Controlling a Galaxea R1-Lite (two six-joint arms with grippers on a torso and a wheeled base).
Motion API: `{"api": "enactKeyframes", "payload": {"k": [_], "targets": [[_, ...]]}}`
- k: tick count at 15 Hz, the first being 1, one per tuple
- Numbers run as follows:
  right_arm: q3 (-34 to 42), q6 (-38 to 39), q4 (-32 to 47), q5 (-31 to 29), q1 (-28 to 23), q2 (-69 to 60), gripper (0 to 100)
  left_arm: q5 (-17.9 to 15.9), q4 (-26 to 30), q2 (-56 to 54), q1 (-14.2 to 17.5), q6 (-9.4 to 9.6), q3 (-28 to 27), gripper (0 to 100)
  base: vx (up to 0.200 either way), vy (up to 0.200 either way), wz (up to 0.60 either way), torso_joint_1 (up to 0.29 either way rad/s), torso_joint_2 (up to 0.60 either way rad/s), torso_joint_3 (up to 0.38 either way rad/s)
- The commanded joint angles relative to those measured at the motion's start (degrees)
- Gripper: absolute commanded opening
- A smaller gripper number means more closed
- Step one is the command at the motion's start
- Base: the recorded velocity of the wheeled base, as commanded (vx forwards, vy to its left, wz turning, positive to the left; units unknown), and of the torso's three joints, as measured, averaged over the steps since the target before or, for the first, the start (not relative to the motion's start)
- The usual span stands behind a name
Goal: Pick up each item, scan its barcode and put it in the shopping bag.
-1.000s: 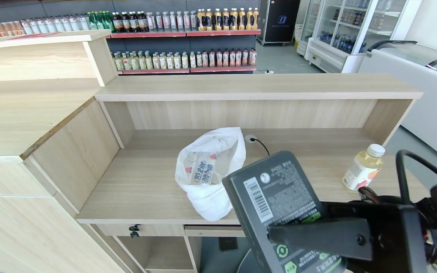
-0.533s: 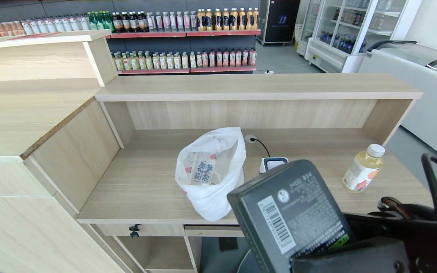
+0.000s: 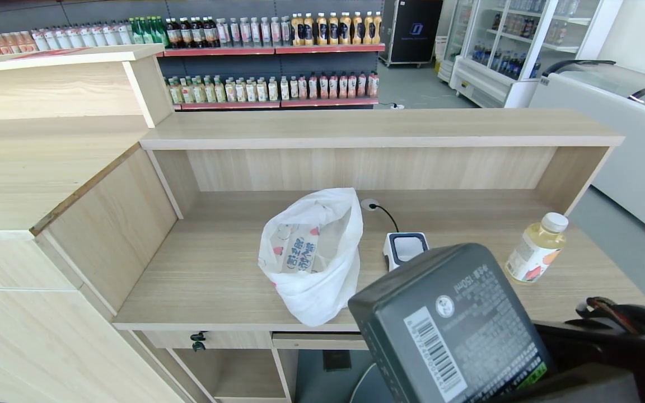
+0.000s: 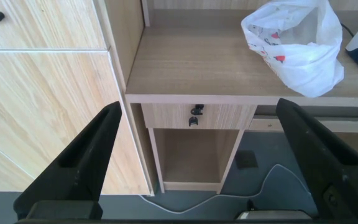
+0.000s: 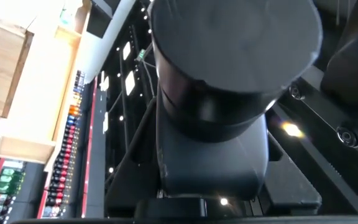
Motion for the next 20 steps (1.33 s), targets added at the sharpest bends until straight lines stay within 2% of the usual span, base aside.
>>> {"api": "enactKeyframes", "payload": {"k": [1, 6, 7, 8, 9, 10, 11, 12, 13, 15, 16, 17, 18, 20], "targets": [[0.0, -0.2, 0.0, 0.1, -0.6, -0.6, 0, 0.0, 0.0, 0.0, 0.0, 0.02, 0.0, 100, 0.0, 0.0, 0.0, 0.0, 0.0, 0.0], [0.3, -0.8, 1.0, 0.9, -0.9, -1.6, 0, 0.0, 0.0, 0.0, 0.0, 0.02, 0.0, 100, 0.0, 0.0, 0.0, 0.0, 0.0, 0.0], [0.0, -0.4, 1.3, 0.3, -1.1, -1.4, 0, 0.0, 0.0, 0.0, 0.0, 0.02, 0.0, 100, 0.0, 0.0, 0.0, 0.0, 0.0, 0.0], [-2.0, 1.8, 2.8, -2.8, -2.5, -0.9, 0, 0.0, 0.0, 0.0, 0.0, 0.02, 0.0, 100, 0.0, 0.0, 0.0, 0.0, 0.0, 0.0], [-4.2, 7.2, 4.5, -10.7, -3.6, -0.2, 0, 0.0, 0.0, 0.0, 0.0, 0.02, 0.0, 100, 0.0, 0.0, 0.0, 0.0, 0.0, 0.0], [-3.8, 20.4, 8.1, -23.8, -7.9, -0.6, 0, 0.0, 0.0, 0.0, 0.0, 0.02, 0.0, 100, 0.0, 0.0, 0.0, 0.0, 0.0, 0.0], [-2.3, 35.9, 12.4, -34.1, -11.2, -1.4, 0, 0.0, 0.0, 0.0, 0.0, 0.02, 0.0, 100, 0.0, 0.0, 0.0, 0.0, 0.0, 0.0], [-1.8, 51.0, 17.5, -40.5, -14.1, -2.1, 0, 0.0, 0.0, 0.0, 0.0, 0.02, 0.0, 100, 0.0, 0.0, 0.0, 0.0, 0.0, 0.0], [-1.5, 60.4, 21.5, -40.0, -20.6, -2.9, 0, 0.0, 0.0, 0.0, 0.0, 0.02, 0.0, 100, 0.0, 0.0, 0.0, 0.0, 0.0, 0.0], [-0.1, 61.1, 22.9, -30.9, -38.6, -5.7, 0, 0.0, 0.0, 0.0, 0.0, 0.02, 0.0, 100, 0.0, 0.0, 0.0, 0.0, 0.0, 0.0], [-0.1, 61.1, 25.8, -22.7, -46.3, -5.9, 0, 0.0, 0.0, 0.0, 0.0, 0.02, 0.0, 100, 0.0, 0.0, 0.0, 0.0, 0.0, 0.0], [-0.2, 61.1, 28.0, -17.4, -50.4, -6.0, 0, 0.0, 0.0, 0.0, 0.0, 0.02, 0.0, 100, 0.0, 0.0, 0.0, 0.0, 0.0, 0.0], [-0.8, 61.1, 31.8, -7.4, -57.6, -6.3, 0, 0.0, 0.0, 0.0, 0.0, 0.02, 0.0, 100, 0.0, 0.0, 0.0, 0.0, 0.0, 0.0], [-1.5, 62.0, 36.7, -4.2, -61.5, -7.1, 0, 0.0, 0.0, 0.0, 0.0, 0.02, 0.0, 100, 0.0, 0.0, 0.3, -0.001, 0.0, 0.001]]}}
